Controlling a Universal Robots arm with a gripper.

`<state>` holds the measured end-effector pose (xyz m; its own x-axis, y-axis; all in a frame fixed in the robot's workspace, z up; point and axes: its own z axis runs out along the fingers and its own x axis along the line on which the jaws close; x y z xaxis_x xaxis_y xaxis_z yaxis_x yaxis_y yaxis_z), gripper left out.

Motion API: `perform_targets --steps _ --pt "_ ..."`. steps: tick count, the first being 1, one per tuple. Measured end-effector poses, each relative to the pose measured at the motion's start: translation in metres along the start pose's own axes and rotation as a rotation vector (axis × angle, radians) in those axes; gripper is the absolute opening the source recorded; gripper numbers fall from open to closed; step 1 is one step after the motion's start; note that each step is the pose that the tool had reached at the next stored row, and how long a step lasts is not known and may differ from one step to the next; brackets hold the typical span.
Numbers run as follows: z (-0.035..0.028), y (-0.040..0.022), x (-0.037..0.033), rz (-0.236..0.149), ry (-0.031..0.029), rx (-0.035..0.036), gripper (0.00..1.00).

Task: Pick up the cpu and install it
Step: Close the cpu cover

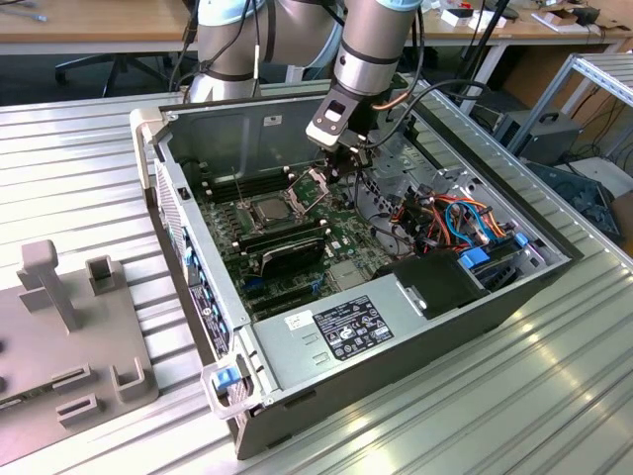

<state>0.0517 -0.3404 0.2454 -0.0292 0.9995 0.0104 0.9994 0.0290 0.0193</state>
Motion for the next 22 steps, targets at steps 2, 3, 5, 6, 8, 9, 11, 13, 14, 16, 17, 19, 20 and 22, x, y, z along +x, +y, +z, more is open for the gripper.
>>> perform_targets --steps 2,3,5,6,8,9,11,13,14,16,17,19,20,22 --pt "0.0 -0.0007 0.0 0.0 0.0 -0.0001 0.11" --pt "0.0 -0.0017 0.0001 0.0 0.0 -0.0001 0.11" --pt "0.0 -0.003 0.0001 0.0 0.0001 0.0 0.11" --pt "0.0 -0.003 0.0001 0.0 0.0001 -0.0001 0.11" --pt "-0.0001 -0.003 0.0001 0.0 0.0 -0.0001 0.11" --pt "-0.0001 -0.0031 0.0001 0.0 0.0 -0.0001 0.11" --pt "-0.0001 -0.0031 0.0001 0.0 0.0 -0.0001 0.11" --pt "-0.0001 -0.0032 0.0001 0.0 0.0 -0.0001 0.11" --pt "-0.0001 -0.0038 0.0001 0.0 0.0 -0.0001 0.11" --pt "-0.0001 -0.0064 0.0002 0.0 0.0 -0.0001 0.11" --pt "-0.0001 -0.0076 0.0002 0.0 0.0 -0.0001 0.11" --pt "-0.0002 -0.0099 0.0003 0.0 0.0 0.0 0.11" --pt "-0.0002 -0.0111 0.0003 0.0 0.0 -0.0001 0.11" --pt "-0.0002 -0.014 0.0004 0.0 0.0 -0.0001 0.11"
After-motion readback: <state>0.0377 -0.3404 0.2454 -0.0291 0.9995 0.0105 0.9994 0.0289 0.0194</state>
